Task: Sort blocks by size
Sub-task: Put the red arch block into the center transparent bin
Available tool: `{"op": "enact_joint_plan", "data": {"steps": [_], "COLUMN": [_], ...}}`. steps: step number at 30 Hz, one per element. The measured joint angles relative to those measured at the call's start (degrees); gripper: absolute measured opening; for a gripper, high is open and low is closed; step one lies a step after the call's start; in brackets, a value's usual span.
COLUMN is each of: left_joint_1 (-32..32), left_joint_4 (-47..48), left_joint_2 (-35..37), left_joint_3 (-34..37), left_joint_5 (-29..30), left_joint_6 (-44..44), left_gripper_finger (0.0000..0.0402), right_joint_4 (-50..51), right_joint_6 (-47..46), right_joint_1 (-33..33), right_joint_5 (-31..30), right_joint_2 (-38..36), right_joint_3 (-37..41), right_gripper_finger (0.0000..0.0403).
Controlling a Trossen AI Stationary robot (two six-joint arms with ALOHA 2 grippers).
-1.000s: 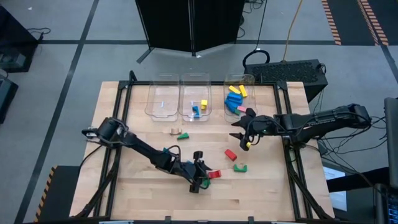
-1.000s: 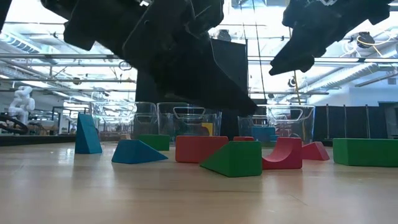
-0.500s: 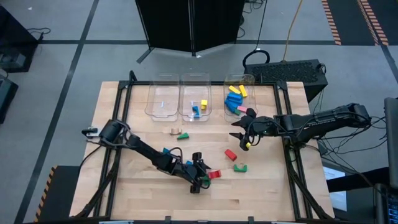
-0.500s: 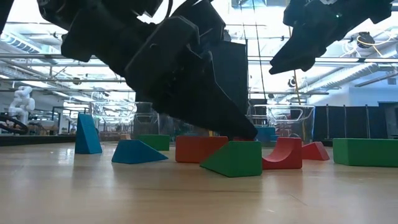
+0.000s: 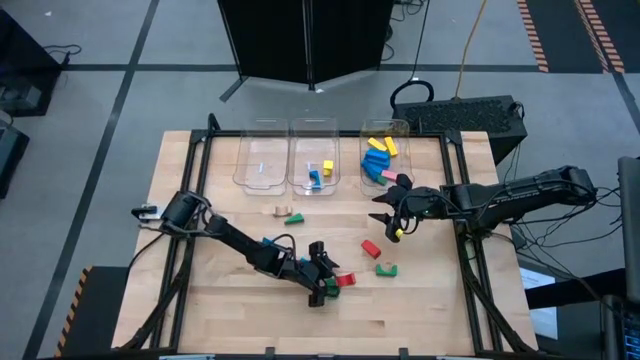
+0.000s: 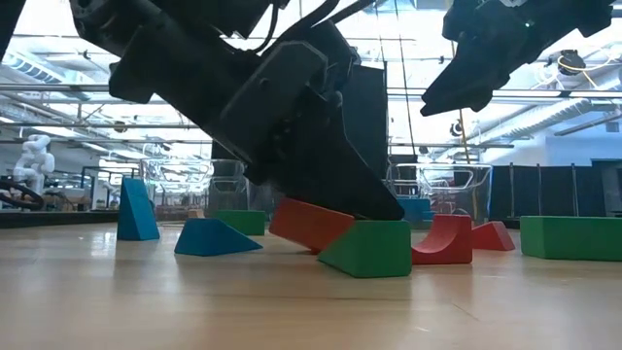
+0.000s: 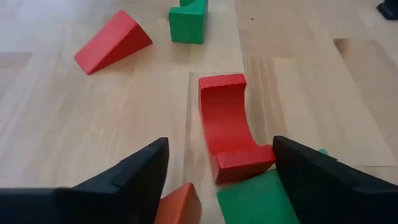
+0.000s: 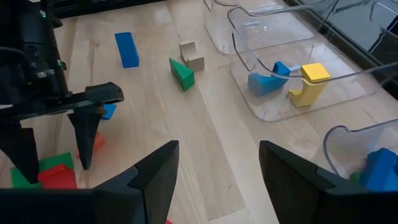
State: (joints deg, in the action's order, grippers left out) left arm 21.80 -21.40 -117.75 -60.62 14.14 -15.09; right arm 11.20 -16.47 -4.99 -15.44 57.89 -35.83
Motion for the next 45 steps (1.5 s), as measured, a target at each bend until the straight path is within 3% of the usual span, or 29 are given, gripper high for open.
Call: {"op": "enact_joint_plan", "data": {"steps": [6,12,23,27,37,41,45], "left_joint_1": [-0.5,-0.3,-0.5,-0.7,-0.7,-0.8,-2.6], "left_joint_4": [0.7,1.0,5.7,6.1,5.4,5.3,5.2], "left_joint_2": [0.1,0.1,-0.1,-0.2,-0.1,0.0,0.0], "left_joint_3": [-0.1,-0.1,0.1,0.1,0.1,0.1,0.1], "left_joint_5": [-5.9,-7.2,0.6,0.8,1.0,0.4,-2.6], "left_joint_6": [0.0,0.6,-2.8,-2.5,8.1,12.4,13.6], "left_gripper_finger": [0.0234,0.0224,0.0223,0.0223,0.0224,0.0240,0.0290], "right_joint_4": [0.0,-0.1,0.0,-0.1,-0.1,0.0,0.0], "right_joint_6": [0.0,0.0,0.0,0.0,0.0,0.0,0.0], "right_joint_1": [0.0,0.0,0.0,0.0,0.0,0.0,0.0], "right_joint_5": [0.0,0.0,0.0,0.0,0.0,0.3,0.3], "right_joint_2": [0.0,0.0,0.0,0.0,0.0,0.0,0.0], "right_joint_3": [0.0,0.0,0.0,-0.1,-0.1,-0.1,-0.1], "right_gripper_finger": [0.0210,0.0210,0.0210,0.0210,0.0210,0.0210,0.0210]}}
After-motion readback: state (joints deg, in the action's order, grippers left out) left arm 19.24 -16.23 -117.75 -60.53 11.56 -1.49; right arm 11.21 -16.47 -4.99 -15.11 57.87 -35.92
